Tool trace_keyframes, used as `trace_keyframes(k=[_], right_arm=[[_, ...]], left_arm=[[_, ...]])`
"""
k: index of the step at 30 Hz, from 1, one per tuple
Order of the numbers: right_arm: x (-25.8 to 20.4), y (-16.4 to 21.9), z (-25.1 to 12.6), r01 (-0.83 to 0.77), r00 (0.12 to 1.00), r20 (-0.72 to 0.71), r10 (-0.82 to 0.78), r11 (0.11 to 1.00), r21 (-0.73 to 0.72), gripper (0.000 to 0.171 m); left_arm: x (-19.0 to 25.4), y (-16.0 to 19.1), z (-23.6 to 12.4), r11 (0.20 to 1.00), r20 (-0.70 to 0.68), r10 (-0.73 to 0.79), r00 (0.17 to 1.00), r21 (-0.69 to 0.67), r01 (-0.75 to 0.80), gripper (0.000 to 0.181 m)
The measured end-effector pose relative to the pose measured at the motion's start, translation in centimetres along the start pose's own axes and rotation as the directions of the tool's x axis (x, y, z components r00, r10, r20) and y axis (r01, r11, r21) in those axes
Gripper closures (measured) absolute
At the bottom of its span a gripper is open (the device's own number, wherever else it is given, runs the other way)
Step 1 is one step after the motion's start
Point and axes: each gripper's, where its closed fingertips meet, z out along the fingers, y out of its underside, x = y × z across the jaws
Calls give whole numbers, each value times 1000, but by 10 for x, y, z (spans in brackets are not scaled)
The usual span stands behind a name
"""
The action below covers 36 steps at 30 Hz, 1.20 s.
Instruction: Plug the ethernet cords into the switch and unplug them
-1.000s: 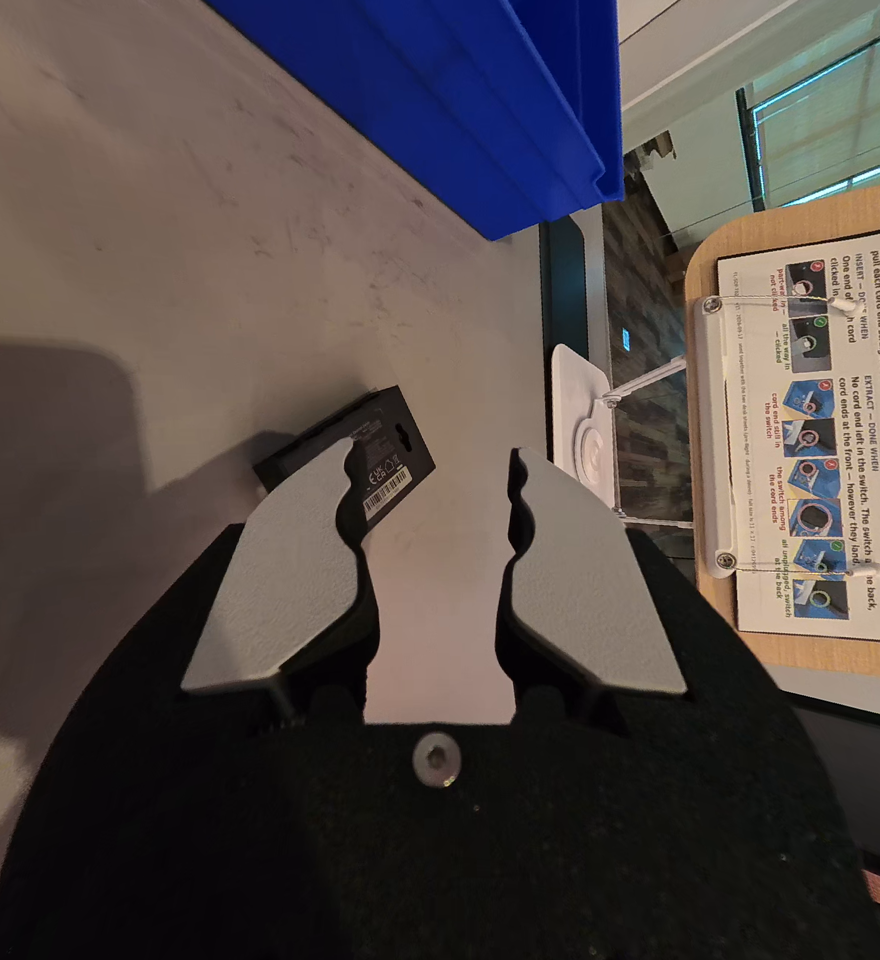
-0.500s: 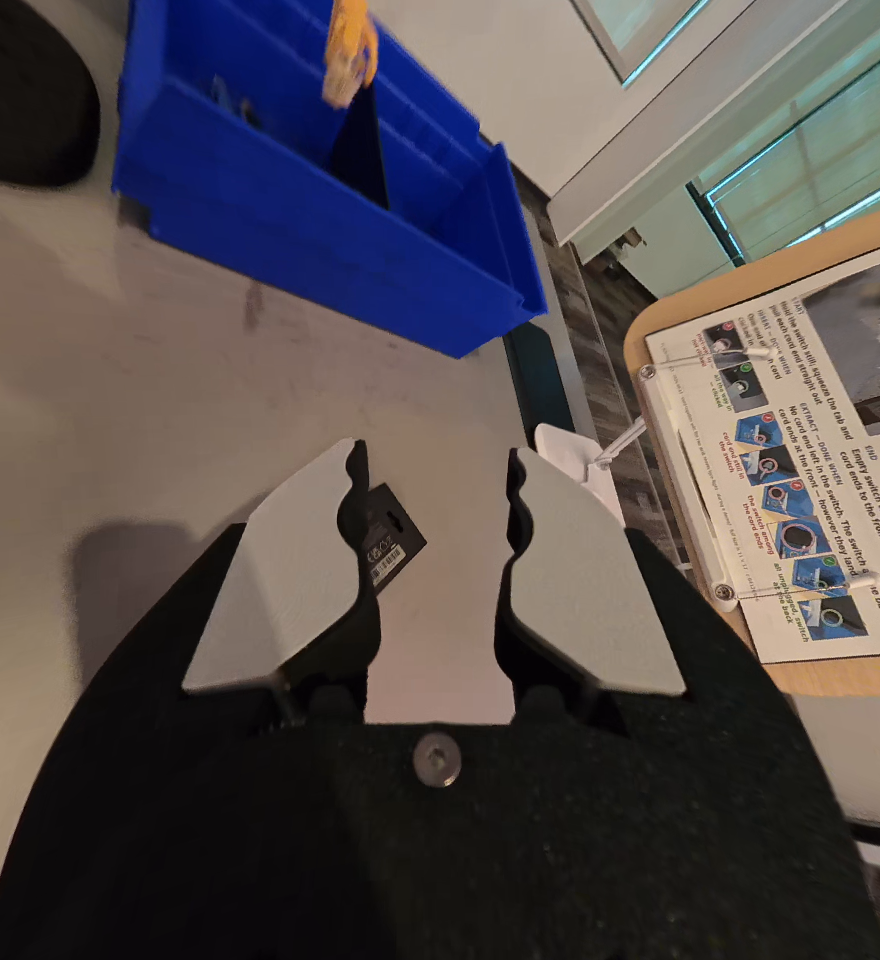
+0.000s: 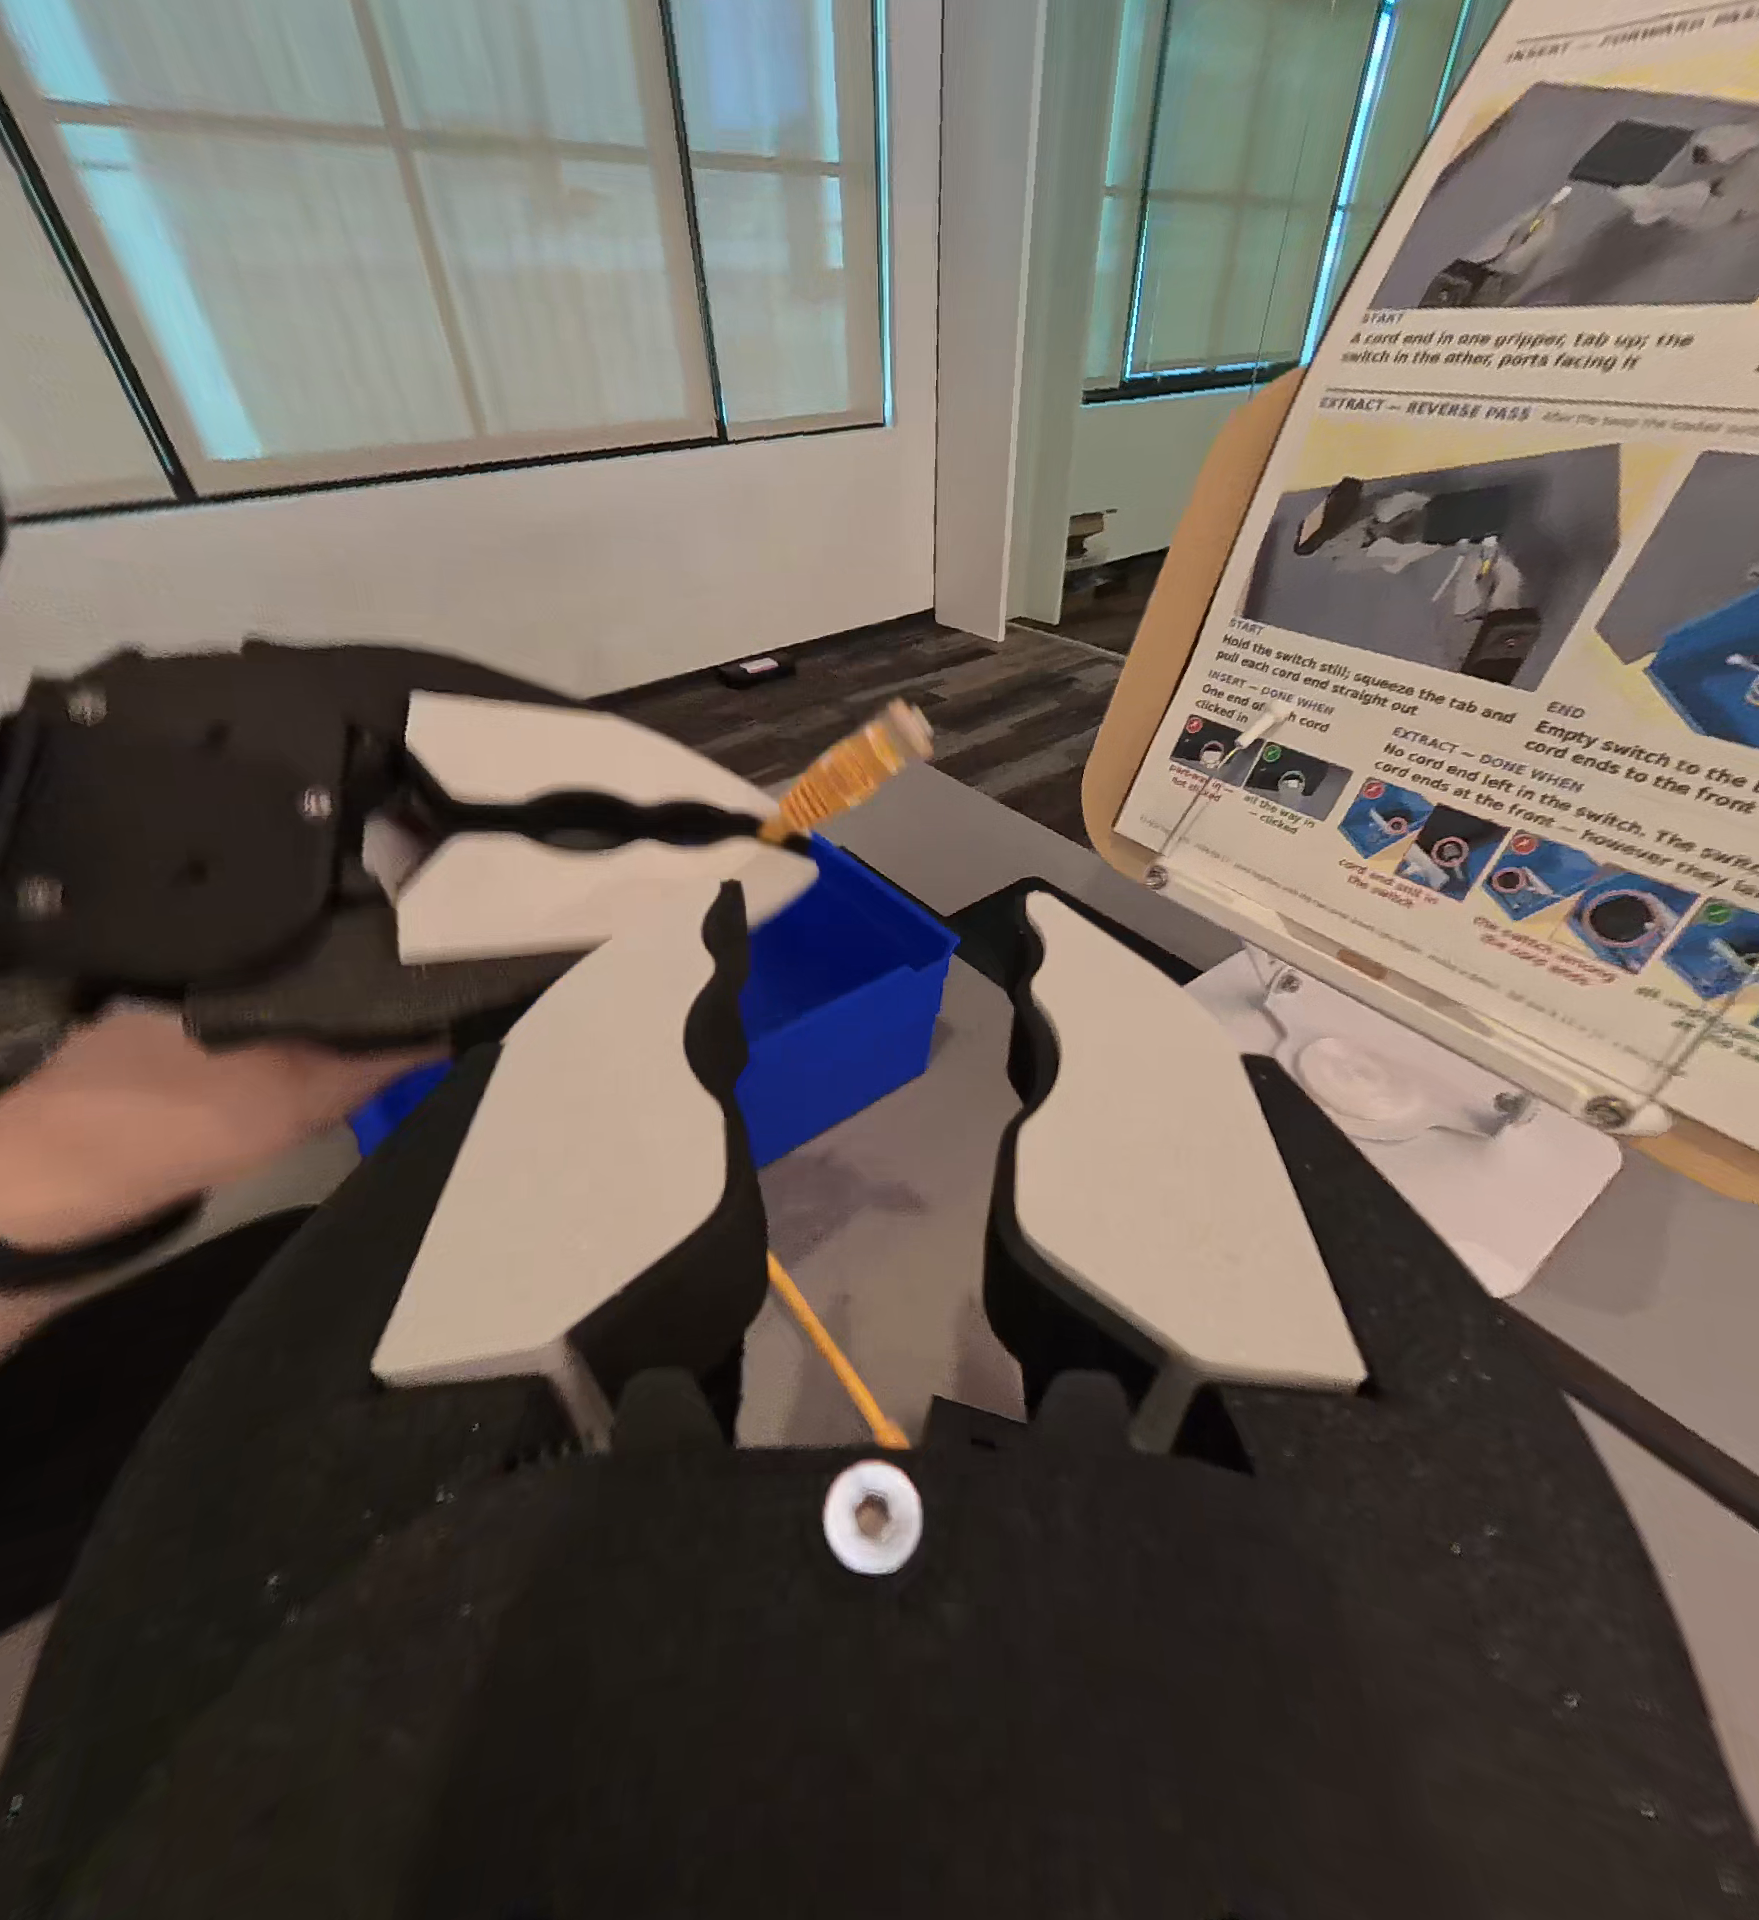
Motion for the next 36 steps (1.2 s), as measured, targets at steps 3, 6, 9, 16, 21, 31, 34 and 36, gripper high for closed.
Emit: trace_keyframes(k=[3, 6, 9, 16, 21, 31, 34, 36], right_arm=[[-2, -2, 10, -122, 992, 15, 122, 992, 12, 122], [-1, -1, 13, -225, 974, 46, 223, 974, 35, 124], [-1, -1, 11, -262, 964, 60, 259, 963, 57, 129], [7, 4, 9, -293, 955, 55, 291, 956, 35, 140], [9, 7, 15, -324, 945, 57, 323, 946, 25, 145], [8, 10, 13, -339, 930, 165, 327, 940, 47, 155], [1, 10, 8, -310, 918, 277, 285, 950, 47, 155], [-3, 6, -1, -280, 905, 352, 238, 957, 73, 156]], left_arm=[[17, -7, 2, 999, 23, 16, 1000, 33, -17, 177], [29, -12, 3, 998, 15, 5, 1000, 61, -6, 177], [37, -13, 5, 997, 17, 22, 1000, 70, -23, 177], [41, -18, 6, 995, 30, 35, 999, 93, -37, 177], [43, -23, 7, 992, 62, 74, 995, 98, -80, 177], [52, -17, 9, 997, -23, 10, 1000, 81, -8, 176], [62, -11, 6, 997, -161, -59, 985, 41, 66, 160], [71, -4, -1, 994, -284, -102, 953, -6, 105, 145]])
